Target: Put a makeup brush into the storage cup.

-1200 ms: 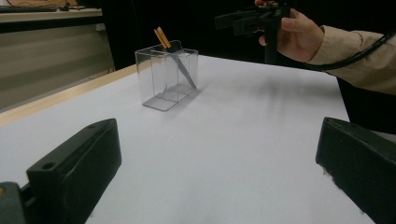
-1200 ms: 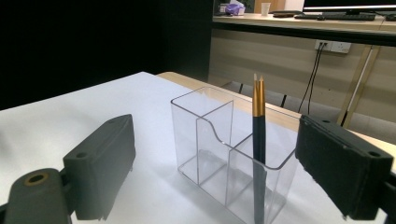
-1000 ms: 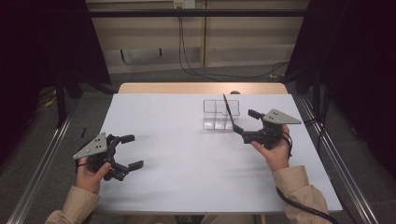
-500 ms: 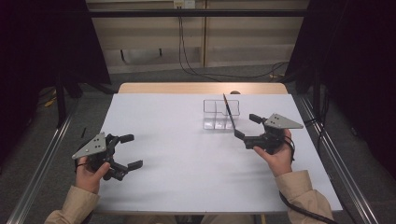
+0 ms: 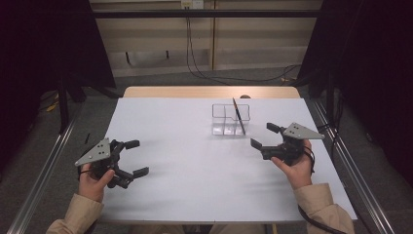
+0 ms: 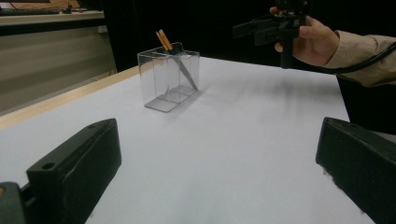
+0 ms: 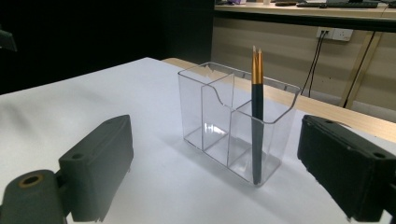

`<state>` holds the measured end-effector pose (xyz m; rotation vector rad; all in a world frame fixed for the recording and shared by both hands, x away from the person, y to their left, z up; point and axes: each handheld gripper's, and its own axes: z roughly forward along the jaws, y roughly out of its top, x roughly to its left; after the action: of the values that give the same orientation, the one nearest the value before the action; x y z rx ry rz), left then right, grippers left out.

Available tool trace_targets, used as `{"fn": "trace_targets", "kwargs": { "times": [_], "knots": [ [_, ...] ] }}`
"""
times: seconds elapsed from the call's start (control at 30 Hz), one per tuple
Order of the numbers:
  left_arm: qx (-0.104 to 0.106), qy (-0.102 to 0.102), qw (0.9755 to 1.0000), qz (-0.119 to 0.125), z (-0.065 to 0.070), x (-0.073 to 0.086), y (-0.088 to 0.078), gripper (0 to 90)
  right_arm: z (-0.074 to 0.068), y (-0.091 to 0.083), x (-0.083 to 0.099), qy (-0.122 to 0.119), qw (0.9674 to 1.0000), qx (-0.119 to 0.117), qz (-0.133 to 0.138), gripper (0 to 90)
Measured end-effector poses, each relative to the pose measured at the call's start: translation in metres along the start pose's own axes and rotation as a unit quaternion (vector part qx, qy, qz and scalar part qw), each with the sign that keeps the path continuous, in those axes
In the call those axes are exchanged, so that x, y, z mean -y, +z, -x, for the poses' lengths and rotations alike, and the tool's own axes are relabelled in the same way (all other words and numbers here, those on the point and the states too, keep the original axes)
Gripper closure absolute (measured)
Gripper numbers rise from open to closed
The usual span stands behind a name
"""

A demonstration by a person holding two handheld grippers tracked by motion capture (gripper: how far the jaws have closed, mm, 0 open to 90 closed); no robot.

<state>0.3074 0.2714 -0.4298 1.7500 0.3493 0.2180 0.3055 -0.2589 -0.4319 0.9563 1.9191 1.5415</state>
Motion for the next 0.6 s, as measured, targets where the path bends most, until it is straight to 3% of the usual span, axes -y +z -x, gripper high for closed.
{"fn": "trace_targets", "kwargs": {
  "times": [0.6],
  "knots": [
    [-0.001,0.002,1.0,-0.001,-0.001,0.0,0.0,0.1,0.001,-0.021,0.007,0.003,1.0,0.003,-0.005,9.9]
  ]
}}
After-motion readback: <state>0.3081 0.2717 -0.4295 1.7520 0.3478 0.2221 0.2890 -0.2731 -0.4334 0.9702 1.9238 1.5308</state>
